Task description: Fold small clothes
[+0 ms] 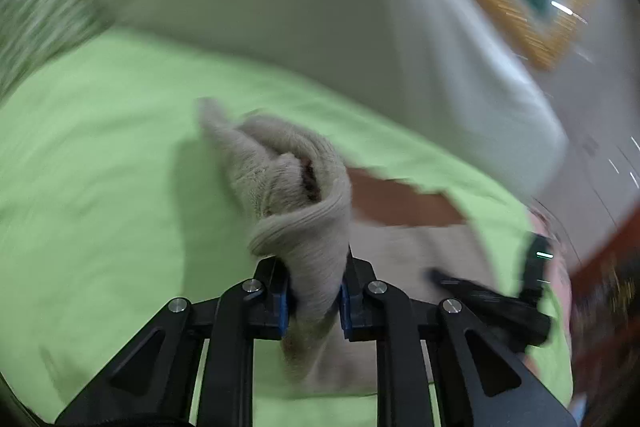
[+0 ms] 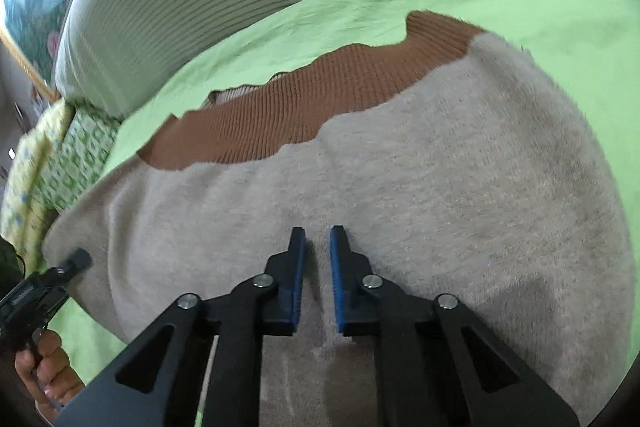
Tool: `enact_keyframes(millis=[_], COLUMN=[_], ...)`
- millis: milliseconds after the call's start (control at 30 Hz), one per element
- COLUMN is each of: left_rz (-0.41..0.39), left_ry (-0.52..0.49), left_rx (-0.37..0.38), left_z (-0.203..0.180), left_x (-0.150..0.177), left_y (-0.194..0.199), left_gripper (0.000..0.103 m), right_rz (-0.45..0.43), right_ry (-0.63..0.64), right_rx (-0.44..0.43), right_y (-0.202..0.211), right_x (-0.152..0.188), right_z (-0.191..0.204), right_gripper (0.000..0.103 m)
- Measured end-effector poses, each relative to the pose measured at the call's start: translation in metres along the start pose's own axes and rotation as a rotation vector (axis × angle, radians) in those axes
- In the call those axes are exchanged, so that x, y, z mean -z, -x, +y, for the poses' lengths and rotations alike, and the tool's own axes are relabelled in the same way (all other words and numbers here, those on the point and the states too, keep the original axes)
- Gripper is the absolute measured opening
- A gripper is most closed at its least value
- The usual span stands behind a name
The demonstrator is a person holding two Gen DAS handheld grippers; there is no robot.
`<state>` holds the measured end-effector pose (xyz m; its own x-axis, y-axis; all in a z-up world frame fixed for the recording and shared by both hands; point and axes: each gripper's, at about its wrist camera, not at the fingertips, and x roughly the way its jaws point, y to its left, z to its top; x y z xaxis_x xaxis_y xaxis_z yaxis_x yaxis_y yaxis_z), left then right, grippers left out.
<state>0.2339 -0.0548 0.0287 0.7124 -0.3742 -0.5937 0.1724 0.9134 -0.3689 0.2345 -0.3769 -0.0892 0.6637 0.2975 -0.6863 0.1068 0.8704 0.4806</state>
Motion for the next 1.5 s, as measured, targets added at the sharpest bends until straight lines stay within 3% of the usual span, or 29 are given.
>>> enact_keyframes(millis=[100,200,233,300,367,400,533,633,833,967,1067,1267,1367,1467,1500], left_rz=[0.007,0.121,0.163,0.271,0.305,0.311,0.281,0.234,0.238,0.262,0.281,0.325,0.329,0.326,0.327], left_ry=[-0.165,-0.283,-0.309,-0.340,-0.322,-0.299,-0.209,-0.171,-0.016,0.047,0.068,0.111,0.128,0.118,0.113], left_rx=[0.162,0.312,0.326,0.296,0.287,0.281,0.287,0.227,0.114,0.101,0.108,0.133,0.129,0.115,0.112], left_z=[-0.079,-0.136,-0.146,-0.158,-0.153,-0.146,-0.113,-0.088,-0.017,0.004,0.009,0.007,0.006,0.002,0.000], left_x=[0.000,0.032,0.044,0.073,0.086,0.090,0.080,0.069,0.057,0.055,0.058,0.056,0.061,0.062,0.060], left_y=[-0.013,-0.051,-0.064,-0.091,-0.096,-0.095,-0.075,-0.064,-0.079,-0.095,-0.112,-0.141,-0.146,-0.146,-0.146], left_gripper=[0.016,0.030,0.037,0.039,0.042,0.049,0.068,0.075,0.076,0.076,0.076,0.079,0.079,0.079,0.079], right_rz=[-0.035,-0.084,-0.098,-0.111,-0.093,-0.086,-0.085,-0.084,-0.102,-0.105,-0.093,0.046,0.099,0.095,0.075], right_ry=[-0.110,-0.236,-0.287,-0.375,-0.454,-0.466,-0.493,-0.508,-0.466,-0.428,-0.377,-0.194,-0.069,-0.003,-0.010], right_rx=[-0.116,-0.207,-0.234,-0.286,-0.294,-0.304,-0.367,-0.384,-0.361,-0.380,-0.346,-0.198,-0.144,-0.111,-0.106], right_y=[0.017,0.041,0.047,0.053,0.054,0.057,0.057,0.063,0.074,0.074,0.068,0.032,0.020,0.019,0.024], right_x=[0.001,0.003,0.005,0.010,0.015,0.014,0.018,0.018,0.006,-0.007,-0.020,-0.054,-0.057,-0.050,-0.049], right_z=[-0.019,-0.049,-0.062,-0.083,-0.101,-0.108,-0.114,-0.115,-0.105,-0.104,-0.098,-0.060,-0.034,-0.022,-0.020], right_gripper=[0.009,0.011,0.013,0.013,0.013,0.013,0.013,0.016,0.031,0.051,0.055,0.057,0.056,0.022,0.020])
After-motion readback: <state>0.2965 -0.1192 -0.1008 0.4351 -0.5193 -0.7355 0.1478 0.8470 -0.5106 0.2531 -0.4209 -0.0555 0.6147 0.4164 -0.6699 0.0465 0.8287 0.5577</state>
